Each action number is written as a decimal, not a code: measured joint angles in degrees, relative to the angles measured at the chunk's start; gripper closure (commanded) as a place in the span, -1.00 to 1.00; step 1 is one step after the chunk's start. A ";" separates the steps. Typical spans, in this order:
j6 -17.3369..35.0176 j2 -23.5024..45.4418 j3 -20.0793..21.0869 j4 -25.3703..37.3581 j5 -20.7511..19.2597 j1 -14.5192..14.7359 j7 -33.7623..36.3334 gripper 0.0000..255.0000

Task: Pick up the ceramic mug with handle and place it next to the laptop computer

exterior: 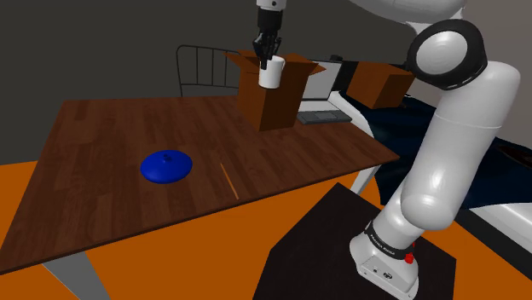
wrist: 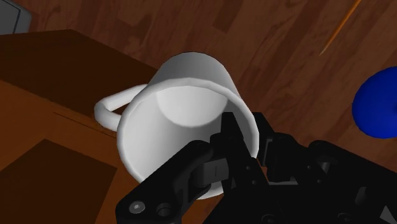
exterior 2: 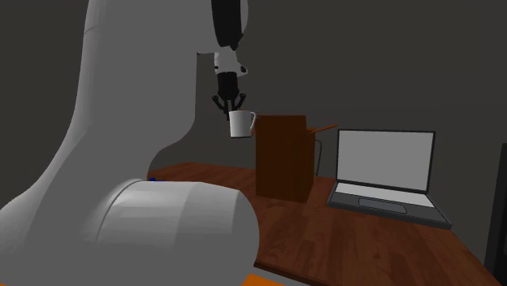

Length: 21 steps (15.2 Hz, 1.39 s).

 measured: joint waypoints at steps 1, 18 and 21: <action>-0.95 0.30 -0.01 1.26 -0.01 0.01 -0.08 1.00; -22.18 13.75 -0.33 35.92 -0.74 0.26 -2.22 1.00; -17.77 6.86 -0.90 24.89 -0.38 -2.29 -4.70 1.00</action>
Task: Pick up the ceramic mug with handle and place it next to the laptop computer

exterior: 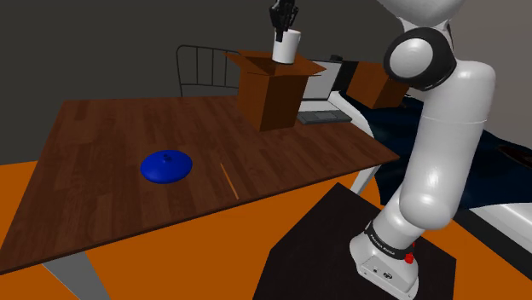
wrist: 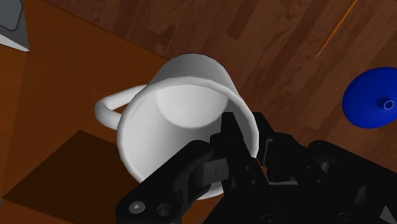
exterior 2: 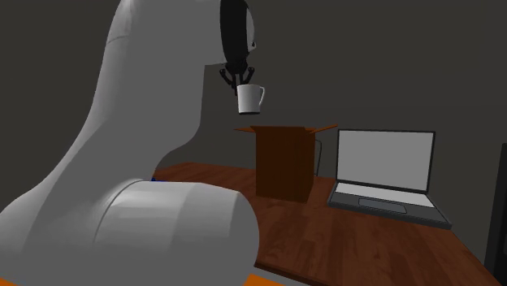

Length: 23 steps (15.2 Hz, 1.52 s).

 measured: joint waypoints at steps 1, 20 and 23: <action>1.39 -2.20 -0.33 -3.48 0.11 -0.91 -1.08 1.00; 9.71 -18.90 -11.46 -26.37 0.01 -15.14 -25.81 1.00; 10.74 -18.90 -13.62 -27.00 0.06 -17.28 -30.04 1.00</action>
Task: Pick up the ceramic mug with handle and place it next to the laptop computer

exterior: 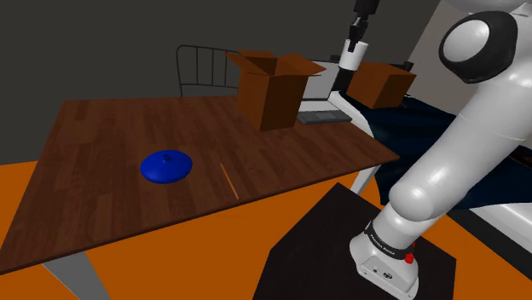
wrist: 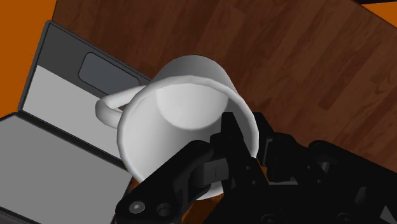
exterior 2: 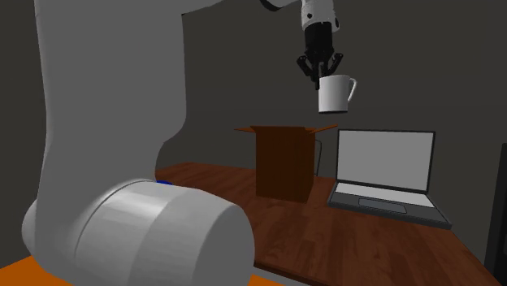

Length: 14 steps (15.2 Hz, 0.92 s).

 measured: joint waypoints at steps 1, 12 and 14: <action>-0.12 0.04 -0.61 0.22 0.02 -0.61 -1.23 1.00; 0.31 6.18 -8.92 6.87 2.90 -10.07 -18.16 1.00; -0.48 8.32 -10.19 9.83 4.03 -12.06 -21.05 1.00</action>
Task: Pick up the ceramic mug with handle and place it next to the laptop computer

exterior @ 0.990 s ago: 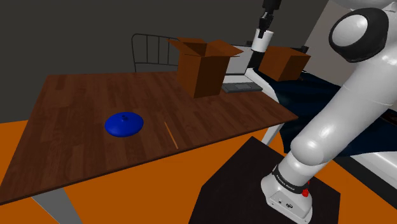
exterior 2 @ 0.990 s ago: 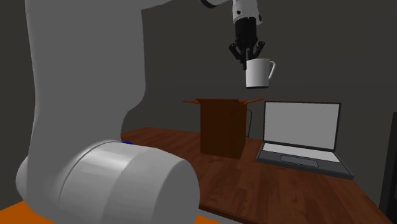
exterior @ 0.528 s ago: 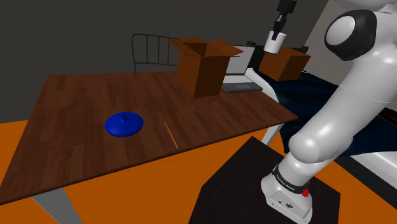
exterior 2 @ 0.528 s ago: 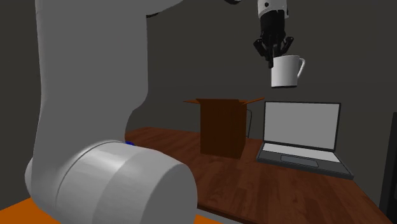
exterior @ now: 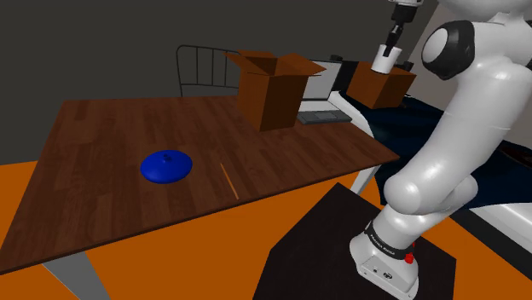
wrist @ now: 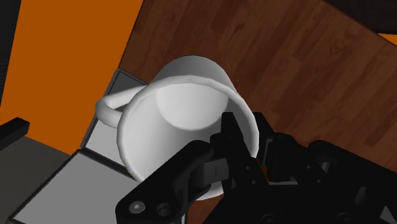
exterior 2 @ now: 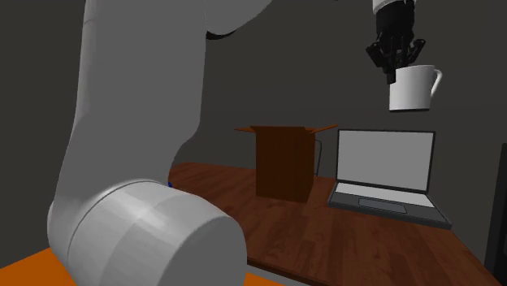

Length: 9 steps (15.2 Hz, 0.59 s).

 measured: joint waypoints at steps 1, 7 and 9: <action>-0.70 1.96 -0.76 2.62 1.01 -1.43 -1.75 1.00; -0.21 6.23 -2.76 6.25 3.52 -6.17 -7.51 1.00; 2.10 4.73 -2.68 2.54 2.79 -5.50 -7.21 1.00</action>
